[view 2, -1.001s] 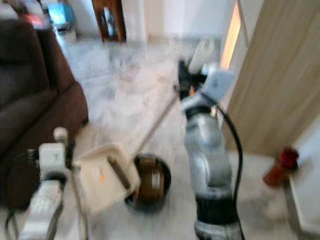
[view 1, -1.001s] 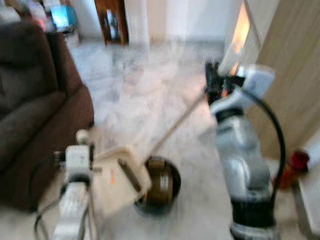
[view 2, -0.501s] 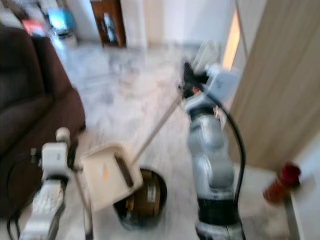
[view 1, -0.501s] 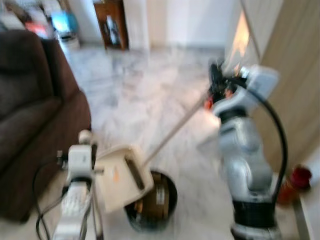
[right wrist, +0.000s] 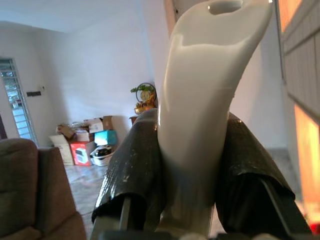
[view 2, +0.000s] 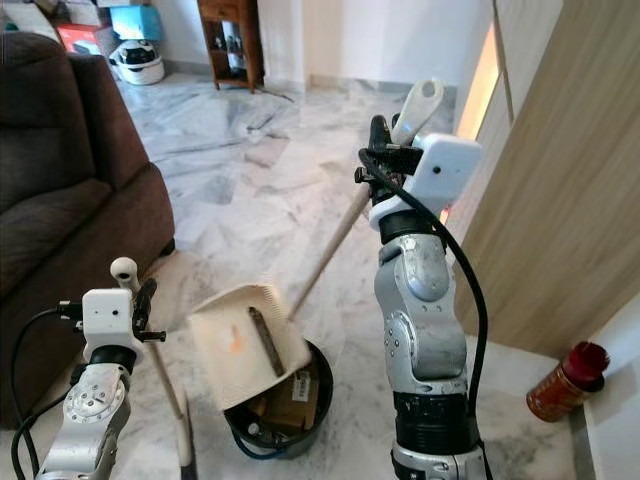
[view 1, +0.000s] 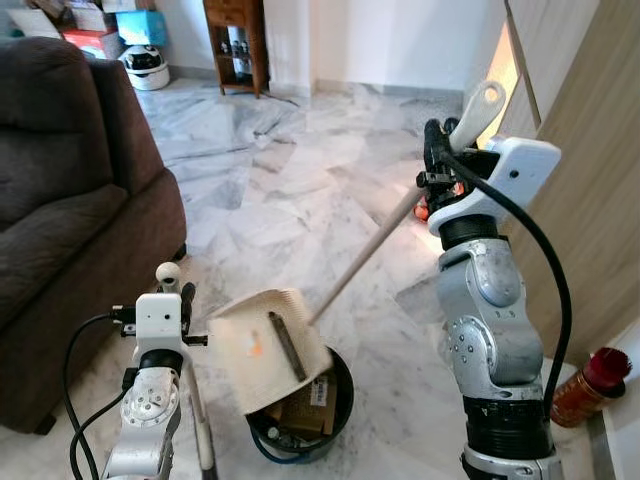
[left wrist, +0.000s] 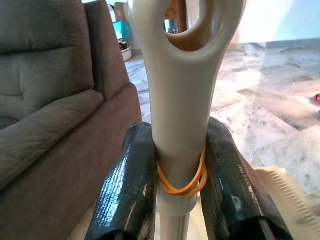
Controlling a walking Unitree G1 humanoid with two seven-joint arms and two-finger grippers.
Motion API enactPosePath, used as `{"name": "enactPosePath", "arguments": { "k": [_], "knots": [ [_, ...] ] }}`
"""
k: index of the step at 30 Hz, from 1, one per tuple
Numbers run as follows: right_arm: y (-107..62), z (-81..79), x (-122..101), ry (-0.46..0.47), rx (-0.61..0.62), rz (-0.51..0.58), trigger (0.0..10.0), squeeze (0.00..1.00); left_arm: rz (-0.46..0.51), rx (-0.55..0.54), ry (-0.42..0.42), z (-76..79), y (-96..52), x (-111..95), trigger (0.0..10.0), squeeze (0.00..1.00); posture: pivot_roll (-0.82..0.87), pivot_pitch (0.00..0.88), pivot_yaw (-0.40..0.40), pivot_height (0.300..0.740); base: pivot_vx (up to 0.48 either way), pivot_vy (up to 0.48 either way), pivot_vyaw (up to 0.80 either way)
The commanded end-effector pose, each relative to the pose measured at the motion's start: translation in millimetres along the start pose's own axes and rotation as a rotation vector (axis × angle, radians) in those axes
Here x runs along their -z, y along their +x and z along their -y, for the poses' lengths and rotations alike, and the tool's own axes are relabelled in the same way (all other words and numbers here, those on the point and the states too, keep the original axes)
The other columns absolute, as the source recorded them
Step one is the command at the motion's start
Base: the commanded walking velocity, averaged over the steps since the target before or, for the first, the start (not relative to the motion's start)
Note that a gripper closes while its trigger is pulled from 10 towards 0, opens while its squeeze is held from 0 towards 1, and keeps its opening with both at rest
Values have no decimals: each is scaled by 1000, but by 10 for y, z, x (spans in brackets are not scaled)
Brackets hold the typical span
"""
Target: Sweep floor
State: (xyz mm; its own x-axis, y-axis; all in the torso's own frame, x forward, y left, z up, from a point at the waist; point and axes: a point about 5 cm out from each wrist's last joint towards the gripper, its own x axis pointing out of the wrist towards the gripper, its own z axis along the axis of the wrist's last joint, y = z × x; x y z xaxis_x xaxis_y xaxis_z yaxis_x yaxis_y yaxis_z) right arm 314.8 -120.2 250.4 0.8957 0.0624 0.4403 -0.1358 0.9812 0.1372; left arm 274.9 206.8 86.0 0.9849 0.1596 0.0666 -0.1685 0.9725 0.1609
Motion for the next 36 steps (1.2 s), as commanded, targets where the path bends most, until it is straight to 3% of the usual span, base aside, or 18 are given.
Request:
{"name": "enactPosePath", "arguments": {
  "k": [1, 11, 16, 24, 36],
  "knots": [
    [8, -69, -149, 8, -28, 95, 10000, 0, 46, 9, 3, 2, 24, -87, 10000, 0, 154, 0, 35, 740, 0, 0, 0],
    [-81, -224, -115, -65, -146, 135, 10000, 0, 56, 32, 25, 39, 21, -93, 10000, 0, 149, 0, 35, 740, 0, 0, 0],
    [-225, -420, 35, -165, -309, 122, 10000, 0, 57, 30, 22, 48, 20, -94, 10000, 0, 149, 0, 33, 740, 0, 0, 0],
    [-372, -534, 165, -219, -413, 110, 10000, 0, 58, 29, 22, 52, 21, -96, 10000, 0, 150, 0, 32, 740, 0, 0, 0],
    [-505, -769, 95, -218, -544, 202, 10000, 0, 61, 27, 22, 52, 32, -99, 10000, 0, 152, 0, 30, 740, 0, 0, 0]
  ]
}}
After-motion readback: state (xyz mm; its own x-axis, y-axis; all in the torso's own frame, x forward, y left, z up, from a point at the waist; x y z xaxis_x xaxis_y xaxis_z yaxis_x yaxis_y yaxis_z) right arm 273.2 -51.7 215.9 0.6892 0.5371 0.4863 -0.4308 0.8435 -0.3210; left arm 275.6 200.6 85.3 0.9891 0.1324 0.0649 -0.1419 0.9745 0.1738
